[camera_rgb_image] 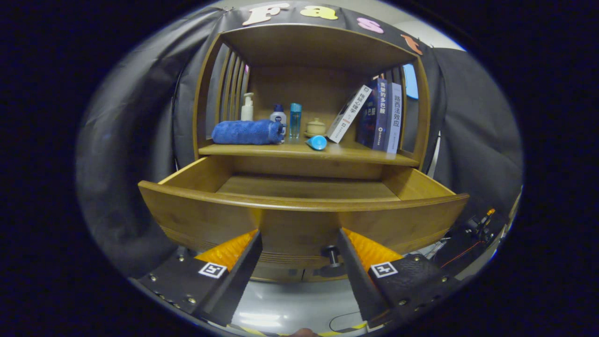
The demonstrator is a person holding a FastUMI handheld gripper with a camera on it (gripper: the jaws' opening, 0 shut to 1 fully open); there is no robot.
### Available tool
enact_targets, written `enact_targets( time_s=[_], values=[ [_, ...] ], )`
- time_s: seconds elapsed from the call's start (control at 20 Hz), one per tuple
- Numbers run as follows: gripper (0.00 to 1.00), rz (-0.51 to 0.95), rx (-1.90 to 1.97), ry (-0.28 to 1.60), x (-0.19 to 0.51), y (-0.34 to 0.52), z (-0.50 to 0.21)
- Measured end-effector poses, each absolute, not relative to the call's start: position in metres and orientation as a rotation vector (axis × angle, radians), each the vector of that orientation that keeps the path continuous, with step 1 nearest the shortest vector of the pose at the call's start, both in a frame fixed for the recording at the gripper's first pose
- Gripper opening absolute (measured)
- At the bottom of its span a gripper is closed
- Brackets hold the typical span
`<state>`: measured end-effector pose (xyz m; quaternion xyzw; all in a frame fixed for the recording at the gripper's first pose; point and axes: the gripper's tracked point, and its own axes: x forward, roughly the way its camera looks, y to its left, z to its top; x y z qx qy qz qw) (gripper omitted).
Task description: Pull open the drawer, take out the items inside it, and place them on the countertop above the cabinet.
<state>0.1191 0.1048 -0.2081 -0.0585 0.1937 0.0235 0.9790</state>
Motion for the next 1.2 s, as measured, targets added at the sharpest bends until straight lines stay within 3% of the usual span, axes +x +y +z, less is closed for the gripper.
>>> enact_targets(
  time_s=[1.2],
  values=[
    [0.97, 0.076, -0.057, 0.355, 0.143, 0.102, -0.209]
  ],
)
